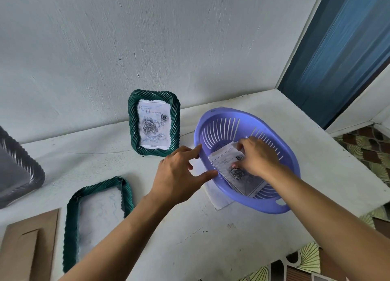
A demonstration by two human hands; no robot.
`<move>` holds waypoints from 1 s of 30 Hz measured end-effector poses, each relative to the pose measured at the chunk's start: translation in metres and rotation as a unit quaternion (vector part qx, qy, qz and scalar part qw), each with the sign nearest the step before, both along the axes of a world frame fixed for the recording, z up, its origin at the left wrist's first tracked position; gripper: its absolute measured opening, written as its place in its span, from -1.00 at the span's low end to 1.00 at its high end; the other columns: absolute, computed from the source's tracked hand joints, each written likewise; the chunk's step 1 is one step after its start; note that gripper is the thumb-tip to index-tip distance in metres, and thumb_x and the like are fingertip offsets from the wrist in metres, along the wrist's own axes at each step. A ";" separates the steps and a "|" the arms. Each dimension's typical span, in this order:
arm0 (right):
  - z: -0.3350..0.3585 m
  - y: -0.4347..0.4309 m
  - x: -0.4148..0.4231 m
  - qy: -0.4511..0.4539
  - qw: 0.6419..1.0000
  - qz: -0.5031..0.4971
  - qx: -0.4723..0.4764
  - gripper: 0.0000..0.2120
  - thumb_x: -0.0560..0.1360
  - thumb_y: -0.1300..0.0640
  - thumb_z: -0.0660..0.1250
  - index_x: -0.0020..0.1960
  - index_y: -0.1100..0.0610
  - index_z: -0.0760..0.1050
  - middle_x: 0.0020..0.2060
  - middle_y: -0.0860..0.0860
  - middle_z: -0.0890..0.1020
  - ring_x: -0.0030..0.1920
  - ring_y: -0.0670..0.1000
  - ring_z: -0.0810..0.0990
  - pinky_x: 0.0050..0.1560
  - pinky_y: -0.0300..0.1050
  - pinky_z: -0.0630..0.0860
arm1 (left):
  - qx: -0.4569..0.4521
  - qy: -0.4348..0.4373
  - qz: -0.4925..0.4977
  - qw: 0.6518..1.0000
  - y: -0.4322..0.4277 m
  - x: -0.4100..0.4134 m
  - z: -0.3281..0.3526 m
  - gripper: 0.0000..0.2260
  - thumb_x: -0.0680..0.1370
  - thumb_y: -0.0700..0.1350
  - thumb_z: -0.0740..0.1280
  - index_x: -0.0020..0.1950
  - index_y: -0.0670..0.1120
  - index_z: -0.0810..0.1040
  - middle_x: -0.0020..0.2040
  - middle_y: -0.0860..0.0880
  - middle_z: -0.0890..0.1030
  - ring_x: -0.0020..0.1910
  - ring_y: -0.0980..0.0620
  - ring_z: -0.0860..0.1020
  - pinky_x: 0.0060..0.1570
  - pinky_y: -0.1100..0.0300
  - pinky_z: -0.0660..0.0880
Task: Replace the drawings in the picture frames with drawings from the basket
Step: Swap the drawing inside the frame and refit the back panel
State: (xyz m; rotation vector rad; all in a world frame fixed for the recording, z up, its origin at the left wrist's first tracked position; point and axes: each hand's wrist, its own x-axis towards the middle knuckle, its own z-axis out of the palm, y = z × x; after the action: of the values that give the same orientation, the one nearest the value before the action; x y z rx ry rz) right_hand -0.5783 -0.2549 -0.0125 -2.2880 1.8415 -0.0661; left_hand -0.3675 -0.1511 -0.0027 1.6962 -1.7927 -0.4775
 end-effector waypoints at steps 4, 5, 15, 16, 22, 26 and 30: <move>-0.002 -0.003 -0.002 -0.030 0.999 -0.004 0.015 -0.51 0.28 -0.06 0.63 0.05 0.06 0.46 -0.02 0.03 0.61 0.00 0.12 0.60 -0.15 -0.05 0.50 | -0.001 -0.004 -0.001 1.000 0.000 0.000 0.001 -0.30 0.39 0.32 0.46 0.46 0.05 0.48 0.10 0.14 0.60 -0.14 0.15 0.59 -0.03 0.05 0.56; -0.002 -0.004 -0.002 -0.042 0.999 -0.006 0.019 -0.49 0.26 -0.05 0.65 0.04 0.05 0.45 -0.04 0.01 0.61 -0.03 0.10 0.60 -0.15 -0.04 0.51 | 0.000 -0.003 -0.001 1.000 0.000 0.000 0.001 -0.30 0.39 0.32 0.46 0.46 0.05 0.48 0.10 0.13 0.60 -0.14 0.15 0.58 -0.03 0.05 0.56; -0.006 -0.007 -0.006 -0.090 0.995 -0.001 0.031 -0.56 0.23 0.03 0.67 0.00 0.08 0.56 -0.09 0.01 0.62 -0.10 0.05 0.59 -0.18 -0.08 0.51 | 0.050 0.076 0.004 0.996 -0.001 -0.001 0.000 -0.24 0.37 0.19 0.56 0.51 0.09 0.39 0.06 0.17 0.63 -0.17 0.16 0.61 -0.10 0.33 0.53; -0.006 -0.007 -0.006 -0.093 0.995 0.003 0.031 -0.56 0.24 0.04 0.67 0.01 0.08 0.56 -0.09 0.00 0.61 -0.09 0.06 0.58 -0.16 -0.07 0.52 | 0.068 0.109 0.003 0.992 -0.002 -0.002 -0.001 -0.21 0.37 0.15 0.57 0.53 0.11 0.34 0.04 0.19 0.65 -0.19 0.18 0.61 -0.14 0.42 0.50; -0.007 -0.008 -0.011 -0.123 0.992 0.027 0.007 -0.79 0.42 0.22 0.51 -0.07 0.04 0.50 -0.15 0.01 0.64 -0.12 0.09 0.62 -0.29 -0.10 0.43 | 0.100 0.190 0.007 0.977 -0.005 -0.006 -0.007 -0.13 0.38 0.09 0.59 0.59 0.13 0.22 0.01 0.13 0.67 -0.32 0.21 0.52 -0.18 0.33 0.54; 0.007 -0.003 -0.013 -0.178 0.983 0.041 -0.005 -0.82 0.48 0.26 0.44 -0.13 0.03 0.49 -0.23 -0.03 0.63 -0.21 0.03 0.60 -0.35 -0.21 0.41 | 0.108 0.186 0.007 0.977 -0.006 -0.003 -0.008 -0.13 0.37 0.14 0.58 0.59 0.14 0.22 0.00 0.14 0.67 -0.32 0.20 0.48 -0.22 0.38 0.50; 0.025 0.011 -0.003 -0.266 0.962 0.027 -0.060 -0.93 0.51 0.25 0.41 -0.05 0.12 0.54 -0.19 -0.04 0.62 -0.21 -0.07 0.56 -0.27 -0.43 0.38 | 0.095 0.165 0.021 0.981 0.000 -0.004 -0.002 -0.21 0.37 0.15 0.57 0.54 0.15 0.32 0.00 0.14 0.62 -0.25 0.14 0.53 -0.20 0.38 0.50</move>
State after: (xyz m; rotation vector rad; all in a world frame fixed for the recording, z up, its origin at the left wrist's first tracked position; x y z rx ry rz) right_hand -0.5812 -0.2434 0.0120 -2.1104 1.5238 -0.7259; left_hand -0.3717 -0.1512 -0.0048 1.6609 -1.5081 -0.8819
